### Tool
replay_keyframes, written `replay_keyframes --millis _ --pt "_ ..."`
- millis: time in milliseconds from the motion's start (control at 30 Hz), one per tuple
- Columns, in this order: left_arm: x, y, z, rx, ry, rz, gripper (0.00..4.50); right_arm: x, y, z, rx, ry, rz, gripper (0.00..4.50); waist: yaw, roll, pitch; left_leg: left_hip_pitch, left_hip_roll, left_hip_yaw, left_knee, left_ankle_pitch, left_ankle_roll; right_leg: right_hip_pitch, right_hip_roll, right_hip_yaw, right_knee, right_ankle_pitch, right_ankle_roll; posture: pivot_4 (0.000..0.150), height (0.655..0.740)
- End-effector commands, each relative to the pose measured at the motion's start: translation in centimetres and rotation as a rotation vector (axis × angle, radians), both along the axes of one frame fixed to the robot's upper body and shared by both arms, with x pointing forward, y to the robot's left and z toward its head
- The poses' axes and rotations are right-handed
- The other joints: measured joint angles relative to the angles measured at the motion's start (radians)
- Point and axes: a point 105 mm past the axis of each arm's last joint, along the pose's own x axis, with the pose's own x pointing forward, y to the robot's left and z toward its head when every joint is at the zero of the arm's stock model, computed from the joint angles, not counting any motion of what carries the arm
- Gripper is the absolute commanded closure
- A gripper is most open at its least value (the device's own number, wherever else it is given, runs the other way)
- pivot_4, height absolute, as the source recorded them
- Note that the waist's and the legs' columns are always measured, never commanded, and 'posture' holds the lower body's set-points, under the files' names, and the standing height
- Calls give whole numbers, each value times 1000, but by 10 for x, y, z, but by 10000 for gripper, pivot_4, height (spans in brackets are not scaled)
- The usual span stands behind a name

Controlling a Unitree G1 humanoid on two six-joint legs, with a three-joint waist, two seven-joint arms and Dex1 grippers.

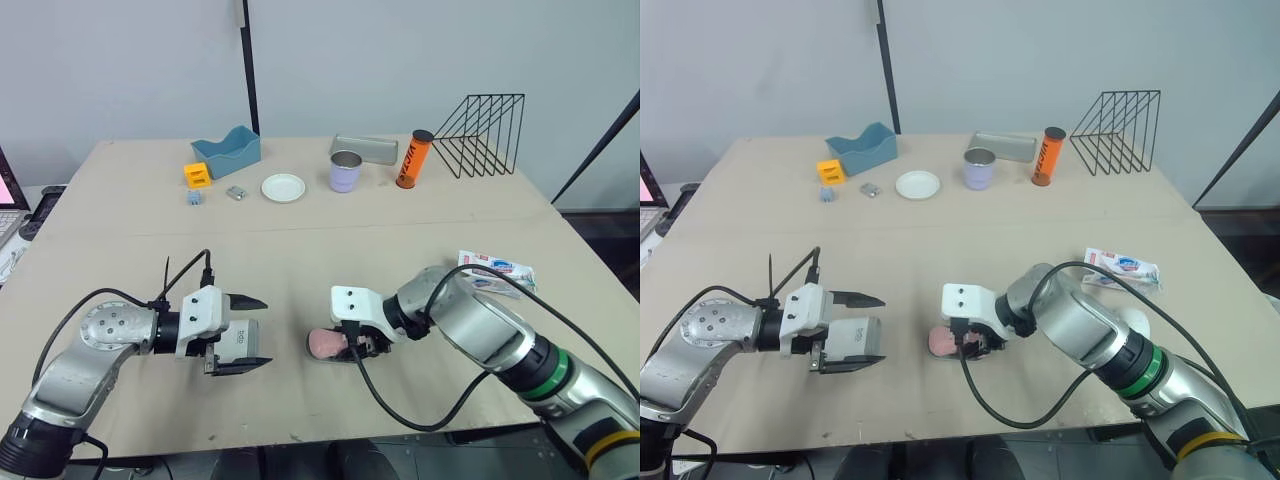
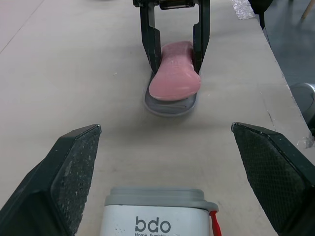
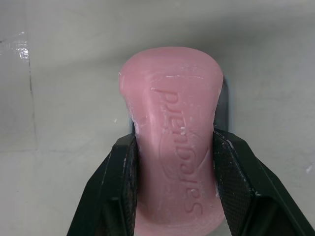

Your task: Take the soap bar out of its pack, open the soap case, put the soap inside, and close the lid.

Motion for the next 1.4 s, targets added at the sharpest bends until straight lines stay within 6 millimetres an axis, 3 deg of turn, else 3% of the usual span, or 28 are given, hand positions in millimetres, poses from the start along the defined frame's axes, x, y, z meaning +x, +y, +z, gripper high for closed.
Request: replay_keyframes --millis 33,100,200,533,867,1000,1167,1400 --pt "0 -3 5 -1 -34 -14 0 4 3 8 21 -30 4 7790 0 0 0 0 0 0 0 0 0 0 0 0 0 0 0 1500 7393" --pt "0 -3 4 1 -34 -14 0 5 5 8 25 -28 1 400 0 0 0 0 0 0 0 0 0 0 0 0 0 0 0 1500 7393" --pt "1 -2 3 7 -37 -11 0 8 6 9 33 -31 -5 400 0 0 0 0 0 0 0 0 0 0 0 0 0 0 0 1500 7393" --pt "9 4 5 15 -52 -1 0 7 -10 45 123 -120 -20 400 0 -1 0 0 0 0 0 0 0 0 0 0 0 0 0 1500 7393" --pt "20 14 3 22 -41 5 0 -29 -50 66 370 -171 74 400 1 -2 0 0 -1 -1 0 0 0 2 -1 0 0 -5 7 1500 7393" --pt "28 18 -4 49 -60 22 0 -40 -64 61 426 -198 103 400 0 -2 1 2 -1 -1 0 0 0 3 -1 0 0 -5 8 1500 7393" --pt "27 15 -2 25 -53 10 0 -44 -59 59 536 -167 68 400 -1 -3 1 2 0 -1 -1 0 0 3 0 0 0 -4 9 1500 7393" --pt "25 18 0 20 -29 7 0 -36 -56 57 538 -193 57 400 -1 -3 1 2 1 -1 -1 0 0 3 0 0 0 -5 8 1500 7393"
